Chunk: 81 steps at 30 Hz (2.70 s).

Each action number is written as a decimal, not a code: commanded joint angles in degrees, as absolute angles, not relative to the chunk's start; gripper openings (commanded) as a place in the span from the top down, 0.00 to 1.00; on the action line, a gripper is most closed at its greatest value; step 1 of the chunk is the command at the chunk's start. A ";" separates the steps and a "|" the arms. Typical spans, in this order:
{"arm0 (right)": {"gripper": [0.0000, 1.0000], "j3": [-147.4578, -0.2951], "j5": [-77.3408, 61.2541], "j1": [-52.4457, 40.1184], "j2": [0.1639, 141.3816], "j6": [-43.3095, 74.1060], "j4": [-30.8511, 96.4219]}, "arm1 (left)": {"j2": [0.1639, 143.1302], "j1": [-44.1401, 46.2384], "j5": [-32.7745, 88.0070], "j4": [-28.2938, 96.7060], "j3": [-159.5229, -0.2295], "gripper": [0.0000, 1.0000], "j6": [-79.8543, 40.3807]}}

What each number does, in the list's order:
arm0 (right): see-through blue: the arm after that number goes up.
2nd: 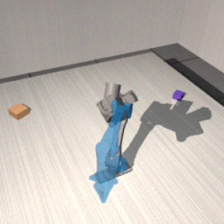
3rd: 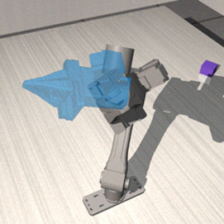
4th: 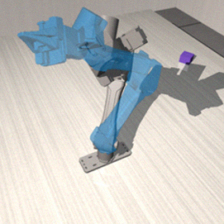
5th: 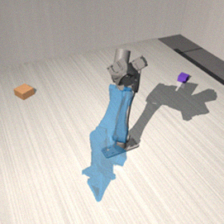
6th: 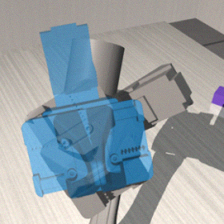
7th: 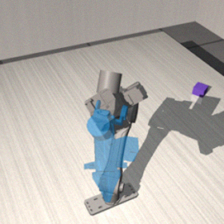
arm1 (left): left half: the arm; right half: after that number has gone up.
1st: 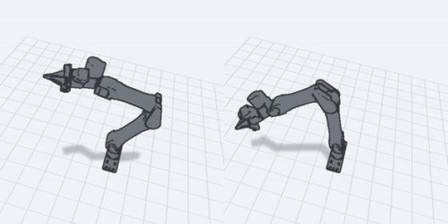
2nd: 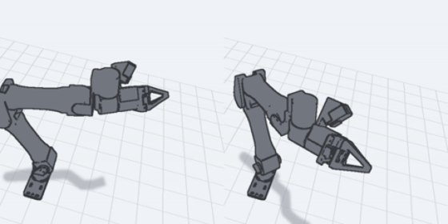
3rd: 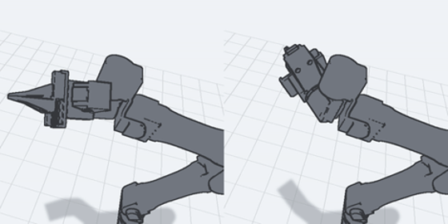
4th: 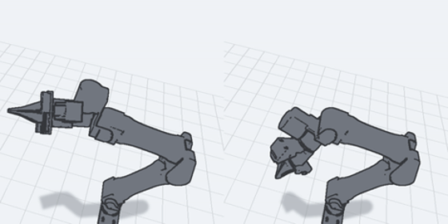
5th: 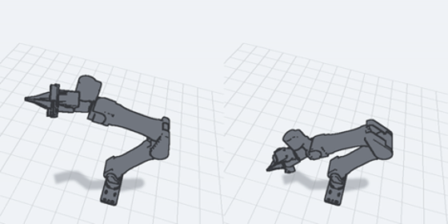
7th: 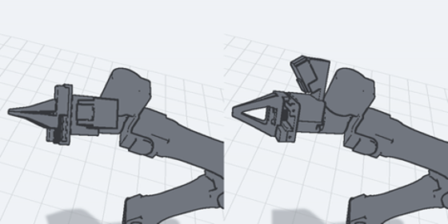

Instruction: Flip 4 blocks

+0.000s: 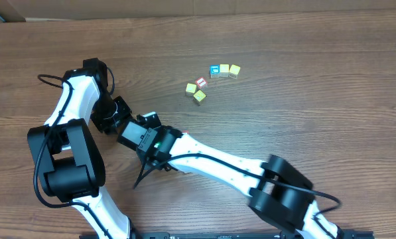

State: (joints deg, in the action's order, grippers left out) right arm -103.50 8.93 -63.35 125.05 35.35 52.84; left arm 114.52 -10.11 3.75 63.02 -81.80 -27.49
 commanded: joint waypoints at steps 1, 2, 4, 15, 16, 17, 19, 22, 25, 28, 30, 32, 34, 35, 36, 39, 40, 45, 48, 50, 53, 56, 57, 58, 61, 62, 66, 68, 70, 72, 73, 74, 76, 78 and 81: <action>0.96 -103.77 11.97 -62.15 127.66 35.68 50.96 | 114.19 -9.61 3.01 63.05 -82.35 0.43 -27.90; 0.96 -103.77 11.99 -61.87 127.98 35.68 50.59 | 114.21 -9.61 3.01 63.05 -82.35 0.33 -27.90; 0.96 -103.66 12.03 -61.30 128.20 35.79 50.04 | 114.21 -9.61 3.01 63.05 -82.35 0.20 -27.90; 0.96 -103.33 16.49 -59.90 131.46 38.24 49.17 | 114.21 -9.63 3.01 62.96 -82.35 0.00 -27.90; 0.96 -103.33 16.49 -59.90 131.63 38.22 49.21 | 114.21 -9.63 3.01 62.96 -82.35 0.00 -27.90; 0.96 -103.20 16.49 -59.75 131.87 38.22 49.56 | 114.19 -9.63 2.96 62.98 -82.35 0.00 -27.88; 0.96 -103.11 16.71 -59.44 131.87 38.22 50.15 | 114.21 -9.63 2.96 62.96 -82.35 0.00 -27.90; 0.96 -103.09 16.69 -58.78 131.87 38.26 51.20 | 114.19 -9.63 2.96 62.94 -82.35 0.00 -27.90; 0.96 -103.09 16.67 -58.19 131.87 39.29 52.23 | 114.21 -9.63 2.96 62.94 -82.35 0.00 -27.90; 0.96 -103.09 16.67 -57.54 131.87 39.29 52.64 | 114.19 -9.63 2.96 62.92 -82.35 0.00 -27.90; 0.96 -103.09 16.69 -57.54 131.87 39.27 52.66 | 114.21 -9.63 2.96 62.92 -82.35 0.00 -27.90; 0.96 -103.09 16.69 -57.54 131.87 39.29 52.66 | 114.19 -9.63 2.96 62.87 -82.35 0.00 -27.90; 0.96 -103.09 16.71 -57.54 131.87 39.27 52.88 | 114.19 -9.63 2.96 62.50 -82.35 0.00 -27.90; 0.96 -103.09 16.73 -57.49 131.87 39.27 53.08 | 114.21 -9.63 2.96 62.26 -82.35 0.00 -27.90; 0.96 -103.09 16.73 -57.45 131.87 39.27 53.17 | 114.19 -9.63 2.96 62.02 -82.35 0.00 -27.90; 0.96 -103.09 16.71 -57.41 131.87 39.27 53.10 | 114.19 -9.63 2.96 60.97 -82.35 0.00 -27.90; 0.96 -103.09 16.73 -57.41 131.87 39.29 53.04 | 114.19 -9.63 2.96 60.69 -82.35 0.00 -27.90; 0.96 -103.09 17.19 -57.21 131.87 39.27 53.10 | 114.21 -9.63 2.96 59.22 -82.35 0.00 -27.90; 0.96 -103.09 17.17 -56.86 131.87 39.29 53.23 | 114.19 -9.63 2.96 58.43 -82.35 0.00 -27.90; 0.96 -103.09 17.17 -56.53 131.87 39.29 53.34 | 114.19 -9.63 2.96 58.00 -82.35 0.00 -27.90; 0.96 -103.09 17.15 -55.88 131.85 39.29 53.43 | 114.21 -9.63 2.96 58.00 -82.35 0.00 -27.90; 0.96 -103.09 17.15 -55.51 131.87 39.31 53.63 | 114.21 -9.63 2.96 58.00 -82.35 0.00 -27.90; 0.96 -103.11 17.17 -55.42 131.85 39.31 53.69 | 114.21 -9.63 2.96 58.00 -82.35 0.00 -27.90; 0.96 -103.11 17.15 -55.29 131.85 39.29 53.74 | 114.21 -9.63 2.96 58.00 -82.35 0.00 -27.90; 0.96 -103.13 17.10 -54.92 131.85 39.31 54.15 | 114.21 -9.63 2.96 58.00 -82.35 0.00 -27.90; 0.96 -103.18 17.06 -54.87 131.85 39.31 54.15 | 114.19 -9.63 2.96 58.00 -82.35 0.00 -27.90; 0.96 -103.77 14.15 -54.89 131.68 39.24 53.63 | 114.19 -9.63 2.96 58.00 -82.35 0.00 -27.90; 0.96 -104.68 11.90 -54.89 131.68 38.70 53.63 | 114.21 -9.63 2.96 58.00 -82.35 0.00 -27.90; 0.96 -106.06 11.70 -54.89 131.55 37.65 54.02 | 114.19 -9.63 2.96 58.00 -82.35 0.00 -27.90; 0.96 -108.14 11.73 -54.57 131.09 36.51 54.87 | 114.19 -9.63 2.96 58.00 -82.35 0.00 -27.90; 0.96 -109.75 11.68 -54.17 130.80 36.42 55.99 | 114.21 -9.63 2.96 58.00 -82.35 0.00 -27.90; 0.96 -111.22 11.57 -53.74 130.65 36.42 56.95 | 114.21 -9.63 2.96 58.00 -82.35 0.00 -27.90; 0.96 -114.67 9.98 -52.34 130.50 36.45 59.27 | 114.19 -9.63 2.96 58.00 -82.35 0.00 -27.90; 0.96 -117.45 6.57 -50.50 130.50 36.42 61.10 | 114.19 -9.63 2.96 58.00 -82.35 0.00 -27.90; 0.96 -118.30 1.89 -47.55 130.50 36.45 62.39 | 114.21 -9.63 2.96 58.00 -82.35 0.00 -27.90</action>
